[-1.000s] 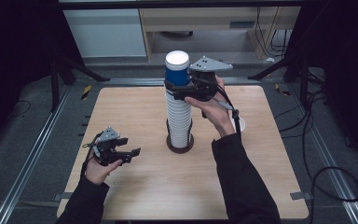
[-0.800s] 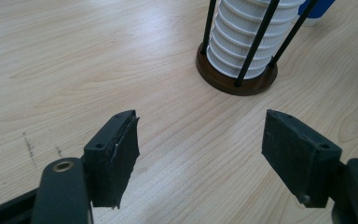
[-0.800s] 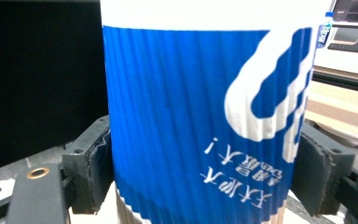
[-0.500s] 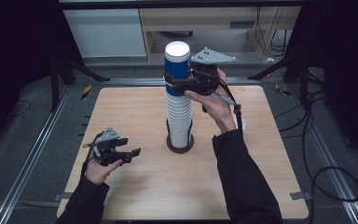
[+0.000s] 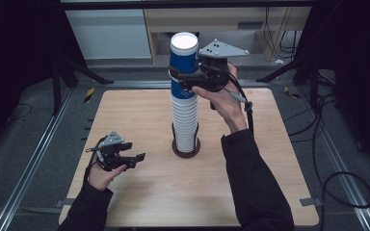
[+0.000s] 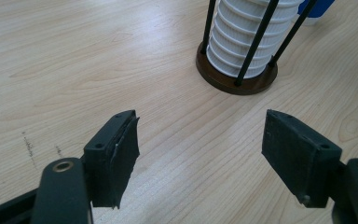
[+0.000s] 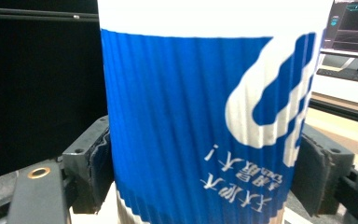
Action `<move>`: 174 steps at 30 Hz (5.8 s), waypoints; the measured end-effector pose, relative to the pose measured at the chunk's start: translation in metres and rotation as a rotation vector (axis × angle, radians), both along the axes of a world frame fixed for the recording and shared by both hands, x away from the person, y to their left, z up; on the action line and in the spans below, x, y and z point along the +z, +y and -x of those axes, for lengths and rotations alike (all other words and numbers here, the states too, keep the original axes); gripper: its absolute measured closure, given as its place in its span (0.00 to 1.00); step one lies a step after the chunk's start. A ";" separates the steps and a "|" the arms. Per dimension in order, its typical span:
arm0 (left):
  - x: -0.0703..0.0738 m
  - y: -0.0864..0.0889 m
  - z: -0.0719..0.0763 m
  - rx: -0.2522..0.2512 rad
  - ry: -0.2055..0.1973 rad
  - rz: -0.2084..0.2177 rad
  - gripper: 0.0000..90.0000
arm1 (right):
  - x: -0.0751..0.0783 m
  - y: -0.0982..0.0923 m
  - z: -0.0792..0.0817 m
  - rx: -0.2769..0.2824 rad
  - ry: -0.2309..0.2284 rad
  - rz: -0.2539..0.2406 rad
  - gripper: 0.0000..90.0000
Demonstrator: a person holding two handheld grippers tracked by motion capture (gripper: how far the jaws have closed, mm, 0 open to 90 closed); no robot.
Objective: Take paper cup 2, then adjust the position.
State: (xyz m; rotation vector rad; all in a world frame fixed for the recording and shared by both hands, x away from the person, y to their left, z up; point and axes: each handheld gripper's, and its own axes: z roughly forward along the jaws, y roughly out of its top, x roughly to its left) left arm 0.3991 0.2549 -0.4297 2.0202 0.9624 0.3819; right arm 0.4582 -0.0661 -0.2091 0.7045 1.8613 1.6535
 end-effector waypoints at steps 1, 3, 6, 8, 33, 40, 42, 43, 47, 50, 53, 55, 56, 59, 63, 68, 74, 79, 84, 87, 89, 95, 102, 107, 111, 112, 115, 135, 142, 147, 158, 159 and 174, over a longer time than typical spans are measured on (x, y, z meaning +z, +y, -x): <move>0.000 0.000 0.000 0.001 -0.001 0.000 0.29 | 0.001 -0.001 0.000 -0.002 -0.001 -0.002 0.22; 0.000 0.001 0.000 0.001 -0.002 0.001 0.29 | 0.003 -0.003 0.002 -0.006 -0.007 -0.002 0.22; 0.001 0.001 0.000 0.003 -0.003 0.003 0.29 | 0.006 -0.010 0.006 -0.015 -0.017 -0.004 0.22; 0.001 0.001 0.001 0.005 -0.002 0.005 0.30 | 0.007 -0.014 0.009 -0.017 -0.025 -0.005 0.22; 0.003 -0.004 0.004 -0.009 -0.010 -0.004 0.29 | -0.052 -0.092 0.049 -0.080 0.026 0.020 0.22; 0.003 -0.004 0.004 -0.012 -0.012 -0.004 0.30 | -0.078 -0.101 0.051 -0.082 0.068 0.023 0.22; 0.003 -0.004 0.004 -0.011 -0.012 -0.001 0.30 | -0.083 -0.102 0.051 -0.081 0.074 0.028 0.22; 0.003 -0.004 0.004 -0.012 -0.012 -0.002 0.30 | -0.086 -0.102 0.052 -0.080 0.076 0.029 0.22; 0.003 -0.005 0.005 -0.013 -0.012 -0.003 0.30 | -0.098 -0.105 0.055 -0.071 0.093 0.029 0.22; 0.003 -0.005 0.005 -0.014 -0.012 -0.004 0.30 | -0.106 -0.108 0.057 -0.065 0.104 0.036 0.22; 0.003 -0.006 0.005 -0.016 -0.011 -0.005 0.30 | -0.112 -0.110 0.060 -0.058 0.112 0.043 0.22; 0.003 -0.006 0.005 -0.018 -0.011 -0.005 0.30 | -0.118 -0.112 0.063 -0.052 0.117 0.036 0.22; 0.003 -0.006 0.005 -0.020 -0.011 -0.006 0.30 | -0.121 -0.113 0.064 -0.049 0.122 0.032 0.22; 0.003 -0.007 0.005 -0.026 -0.009 -0.008 0.30 | -0.129 -0.114 0.065 -0.041 0.133 0.036 0.22; 0.002 -0.008 0.005 -0.035 -0.005 -0.010 0.30 | -0.139 -0.114 0.068 -0.028 0.143 0.043 0.22; 0.001 -0.009 0.006 -0.045 -0.002 -0.006 0.30 | -0.151 -0.111 0.070 0.003 0.167 0.075 0.22; 0.002 -0.011 0.007 -0.060 -0.004 -0.003 0.30 | -0.159 -0.108 0.071 0.066 0.173 0.089 0.22; 0.003 -0.012 0.008 -0.079 -0.002 0.000 0.29 | -0.164 -0.103 0.073 0.122 0.177 0.138 0.22; 0.007 -0.014 0.011 -0.098 -0.010 0.003 0.29 | -0.170 -0.098 0.076 0.175 0.183 0.130 0.22; 0.009 -0.015 0.013 -0.107 -0.012 0.009 0.29 | -0.175 -0.093 0.074 0.193 0.196 0.148 0.22; 0.011 -0.015 0.014 -0.113 -0.013 0.015 0.29 | -0.179 -0.089 0.074 0.208 0.205 0.160 0.22; 0.014 -0.020 0.016 -0.136 -0.016 0.021 0.29 | -0.186 -0.078 0.074 0.256 0.217 0.212 0.22; 0.018 -0.026 0.020 -0.179 -0.015 0.041 0.27 | -0.196 -0.063 0.074 0.313 0.237 0.260 0.22; 0.021 -0.029 0.024 -0.207 -0.023 0.048 0.27 | -0.204 -0.053 0.073 0.342 0.251 0.287 0.22; 0.024 -0.032 0.027 -0.232 -0.028 0.052 0.26 | -0.211 -0.048 0.073 0.360 0.268 0.295 0.22; 0.025 -0.032 0.027 -0.240 -0.029 0.056 0.26 | -0.212 -0.046 0.072 0.367 0.272 0.299 0.22; 0.027 -0.034 0.029 -0.263 -0.030 0.064 0.25 | -0.215 -0.041 0.072 0.386 0.277 0.313 0.22; 0.029 -0.053 0.036 -0.357 -0.015 0.076 0.22 | -0.237 -0.009 0.072 0.476 0.299 0.418 0.22; 0.027 -0.059 0.037 -0.382 -0.004 0.069 0.22 | -0.241 0.001 0.074 0.499 0.297 0.438 0.22; 0.025 -0.065 0.037 -0.402 0.008 0.064 0.21 | -0.243 0.007 0.075 0.519 0.289 0.449 0.22; 0.020 -0.079 0.037 -0.446 0.037 0.040 0.21 | -0.246 0.014 0.080 0.542 0.280 0.467 0.22; 0.019 -0.080 0.037 -0.449 0.039 0.041 0.21 | -0.246 0.015 0.080 0.546 0.280 0.466 0.22; 0.016 -0.088 0.039 -0.475 0.061 0.008 0.29 | -0.249 0.023 0.085 0.586 0.265 0.488 0.22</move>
